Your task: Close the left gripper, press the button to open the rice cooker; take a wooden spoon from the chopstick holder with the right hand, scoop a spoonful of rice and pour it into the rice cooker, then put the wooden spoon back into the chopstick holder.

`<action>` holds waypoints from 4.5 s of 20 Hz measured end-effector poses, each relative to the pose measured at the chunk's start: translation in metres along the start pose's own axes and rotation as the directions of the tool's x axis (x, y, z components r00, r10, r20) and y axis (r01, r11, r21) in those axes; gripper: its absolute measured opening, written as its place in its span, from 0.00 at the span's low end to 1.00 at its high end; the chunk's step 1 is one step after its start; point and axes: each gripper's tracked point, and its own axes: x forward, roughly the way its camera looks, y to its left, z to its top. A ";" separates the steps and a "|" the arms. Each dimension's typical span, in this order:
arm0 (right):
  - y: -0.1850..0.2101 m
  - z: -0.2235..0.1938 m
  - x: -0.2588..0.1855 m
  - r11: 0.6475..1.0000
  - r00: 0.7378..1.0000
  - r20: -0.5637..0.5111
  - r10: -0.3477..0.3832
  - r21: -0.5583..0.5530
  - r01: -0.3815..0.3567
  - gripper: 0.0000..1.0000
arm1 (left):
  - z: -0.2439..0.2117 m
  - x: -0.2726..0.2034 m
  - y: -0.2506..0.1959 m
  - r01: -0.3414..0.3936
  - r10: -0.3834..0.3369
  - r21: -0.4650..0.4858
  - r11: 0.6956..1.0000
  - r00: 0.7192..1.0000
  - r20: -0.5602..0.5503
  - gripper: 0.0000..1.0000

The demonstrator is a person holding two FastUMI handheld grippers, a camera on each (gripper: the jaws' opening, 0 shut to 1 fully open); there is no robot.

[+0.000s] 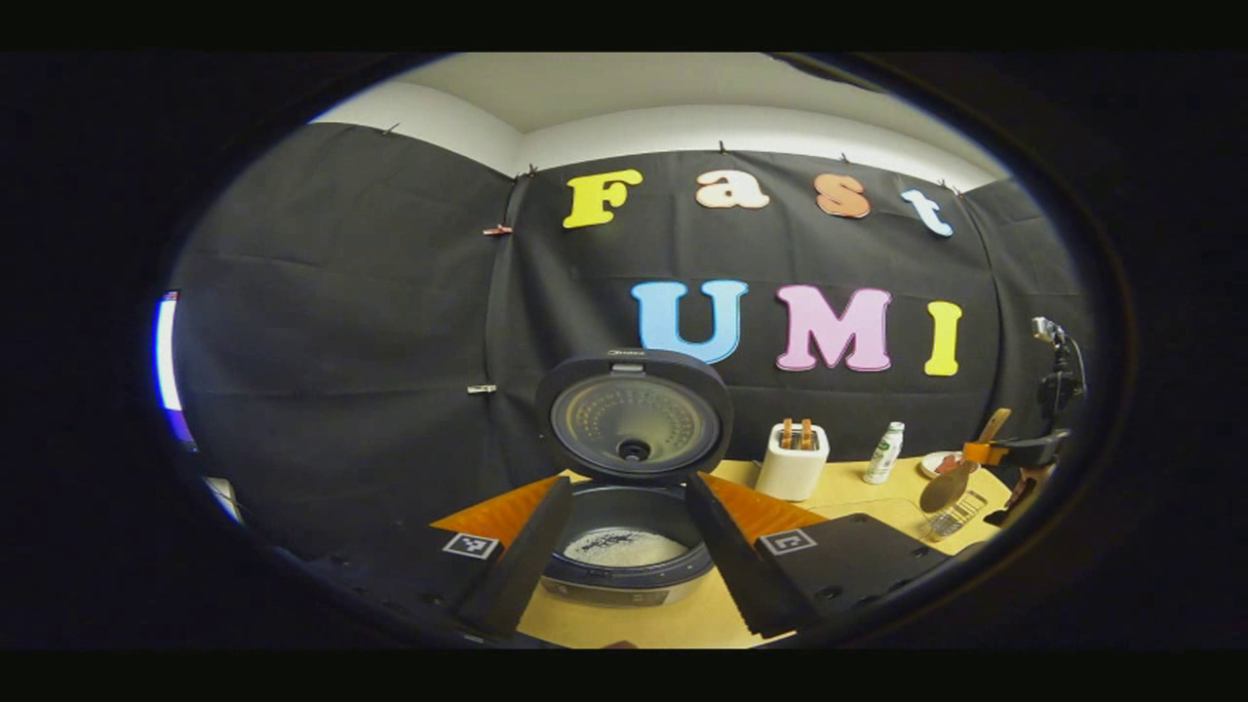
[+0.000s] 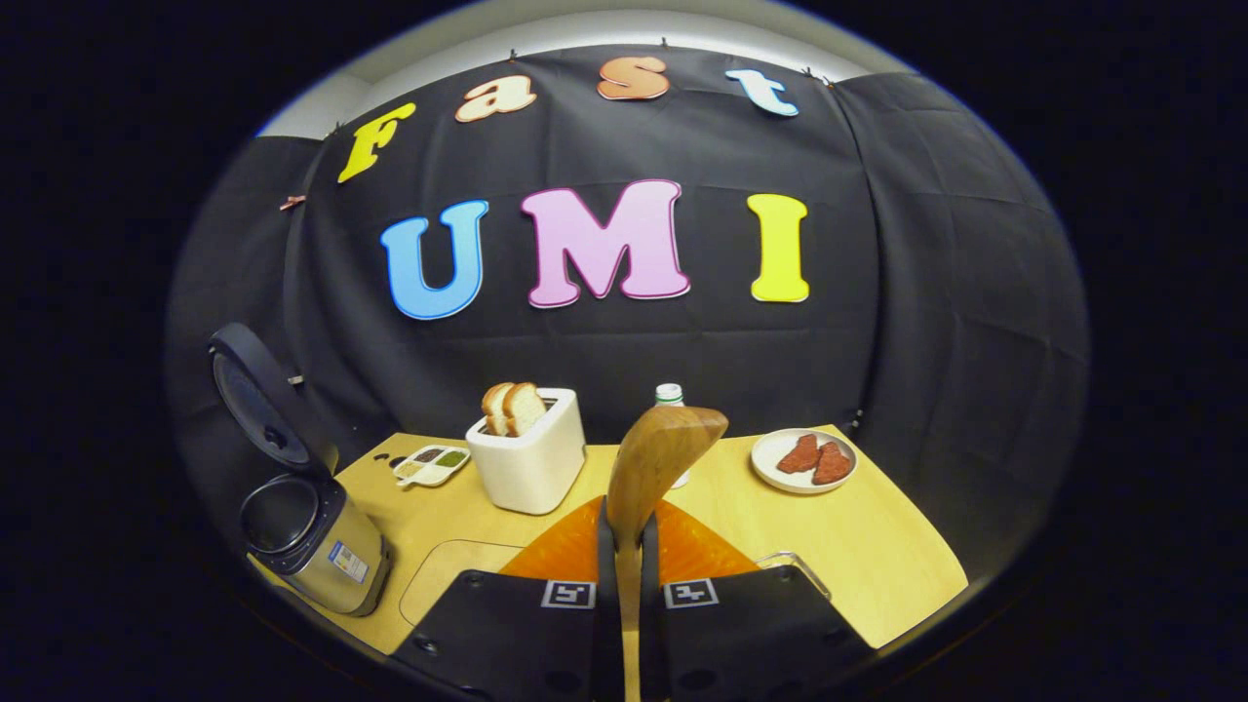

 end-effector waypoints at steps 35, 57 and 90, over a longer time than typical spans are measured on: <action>0.115 -0.115 0.017 0.910 0.930 -0.281 0.235 0.399 -0.110 0.11 | -0.017 0.011 0.021 -0.011 0.012 0.015 1.000 0.999 -0.036 0.82; 0.142 -0.001 0.012 0.818 0.954 -0.089 0.285 0.541 -0.194 0.11 | -0.010 -0.002 0.022 -0.029 0.029 0.007 1.000 0.999 -0.015 0.82; 0.371 0.015 -0.032 0.770 0.789 -0.068 0.611 -0.178 -0.612 0.10 | -0.021 -0.021 0.052 -0.089 0.087 -0.058 0.994 0.996 -0.036 0.82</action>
